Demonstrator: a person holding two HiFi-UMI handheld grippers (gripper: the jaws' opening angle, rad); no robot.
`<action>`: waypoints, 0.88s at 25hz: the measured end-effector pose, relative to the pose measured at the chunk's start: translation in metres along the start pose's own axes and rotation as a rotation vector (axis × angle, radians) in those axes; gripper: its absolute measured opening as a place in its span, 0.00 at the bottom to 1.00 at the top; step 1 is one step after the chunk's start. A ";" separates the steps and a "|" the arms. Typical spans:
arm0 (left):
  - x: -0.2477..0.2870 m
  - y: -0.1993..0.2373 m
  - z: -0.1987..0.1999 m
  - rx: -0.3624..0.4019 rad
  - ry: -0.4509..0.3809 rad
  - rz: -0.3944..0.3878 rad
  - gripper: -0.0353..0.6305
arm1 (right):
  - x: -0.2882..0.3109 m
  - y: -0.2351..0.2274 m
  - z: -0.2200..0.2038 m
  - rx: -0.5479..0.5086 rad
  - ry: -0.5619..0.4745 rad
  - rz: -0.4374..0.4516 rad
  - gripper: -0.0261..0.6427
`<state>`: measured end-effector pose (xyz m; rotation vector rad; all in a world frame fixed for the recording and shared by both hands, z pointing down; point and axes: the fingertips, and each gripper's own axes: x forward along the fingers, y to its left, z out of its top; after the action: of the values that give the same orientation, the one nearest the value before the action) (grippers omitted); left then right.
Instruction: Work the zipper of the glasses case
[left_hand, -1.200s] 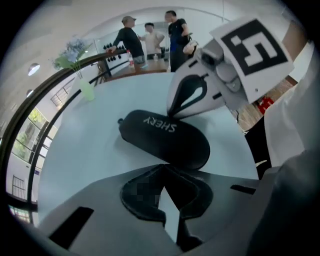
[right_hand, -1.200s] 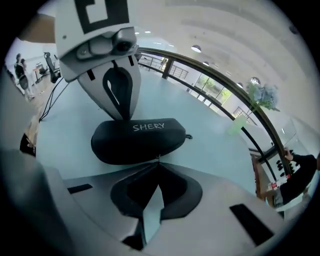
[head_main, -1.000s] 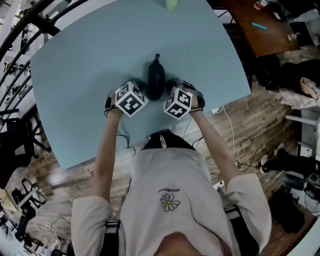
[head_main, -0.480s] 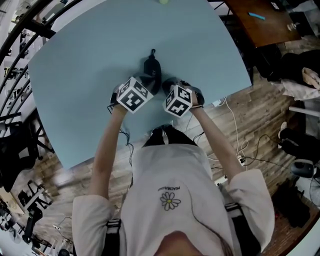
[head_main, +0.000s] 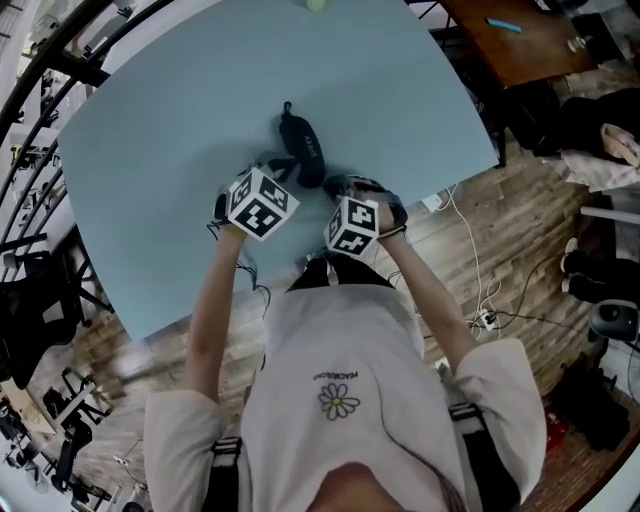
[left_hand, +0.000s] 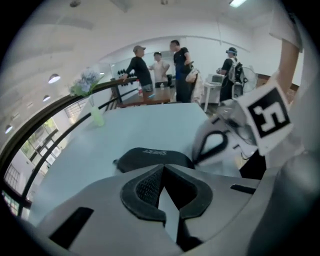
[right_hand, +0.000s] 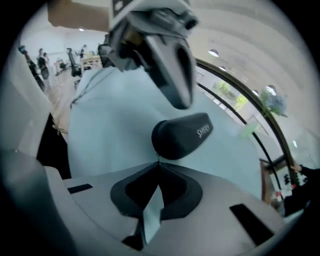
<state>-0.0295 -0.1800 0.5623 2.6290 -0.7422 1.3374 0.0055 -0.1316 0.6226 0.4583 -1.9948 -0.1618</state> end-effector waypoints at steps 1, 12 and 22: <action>0.000 -0.007 0.004 0.033 -0.004 -0.009 0.07 | -0.003 -0.018 -0.019 0.023 0.039 -0.065 0.05; 0.046 -0.014 0.036 0.110 0.036 0.044 0.07 | -0.005 -0.058 -0.057 0.057 0.100 -0.159 0.05; 0.047 -0.020 0.037 0.129 0.042 0.134 0.07 | -0.018 -0.050 -0.062 0.098 0.080 -0.134 0.05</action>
<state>0.0305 -0.1914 0.5790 2.6814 -0.8689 1.5187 0.0803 -0.1649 0.6200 0.6522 -1.8996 -0.1273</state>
